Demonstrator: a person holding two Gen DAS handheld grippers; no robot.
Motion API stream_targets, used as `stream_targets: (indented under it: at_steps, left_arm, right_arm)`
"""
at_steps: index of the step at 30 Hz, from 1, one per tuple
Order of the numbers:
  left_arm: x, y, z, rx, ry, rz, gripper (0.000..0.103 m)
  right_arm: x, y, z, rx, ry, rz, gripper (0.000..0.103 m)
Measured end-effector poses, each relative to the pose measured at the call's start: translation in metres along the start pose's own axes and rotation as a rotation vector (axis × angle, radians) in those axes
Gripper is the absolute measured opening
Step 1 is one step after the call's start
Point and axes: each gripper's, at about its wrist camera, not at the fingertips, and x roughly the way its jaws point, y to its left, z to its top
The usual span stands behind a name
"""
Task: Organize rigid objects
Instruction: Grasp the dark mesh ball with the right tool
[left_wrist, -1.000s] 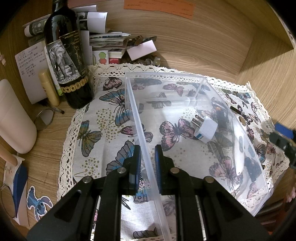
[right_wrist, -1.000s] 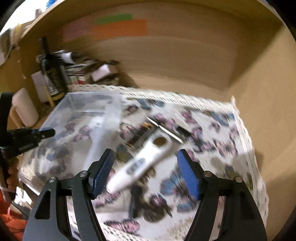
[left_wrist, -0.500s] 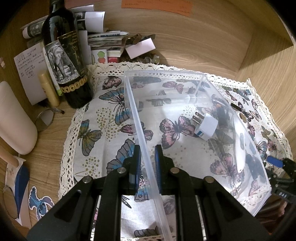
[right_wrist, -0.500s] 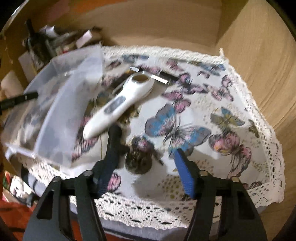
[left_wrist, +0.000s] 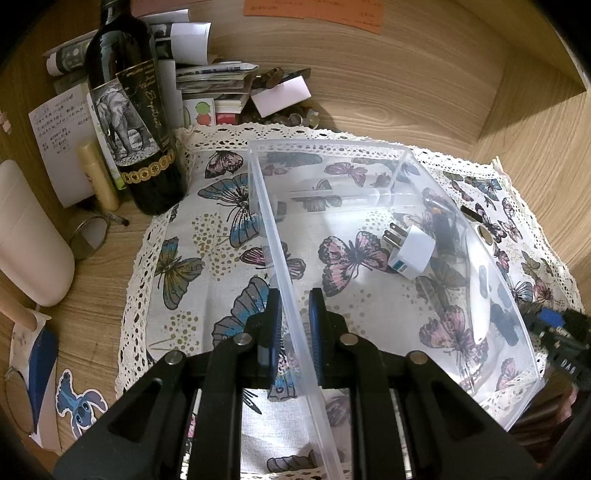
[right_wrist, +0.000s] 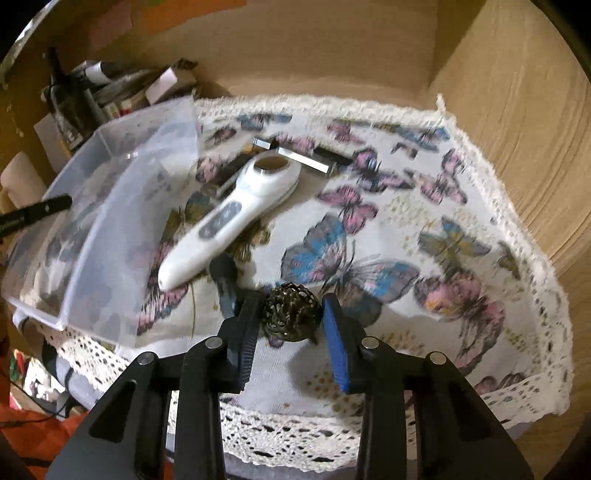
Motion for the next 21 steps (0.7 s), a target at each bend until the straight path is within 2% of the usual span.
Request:
stream_targets:
  at_steps: [7,15,21]
  left_arm:
    - [0.000,0.000,0.000,-0.002,0.001,-0.002,0.015]
    - [0.000,0.000,0.000,-0.002,0.001,-0.003,0.015]
    - [0.000,-0.001,-0.001,-0.004,0.000,-0.004,0.015]
  right_arm:
    - [-0.017,0.004,0.029,-0.022,-0.104,0.012,0.031]
    - [-0.024,0.035,0.070,-0.104,-0.216,0.089,0.031]
    - [-0.017,0.066,0.092,-0.173,-0.241,0.155,0.031]
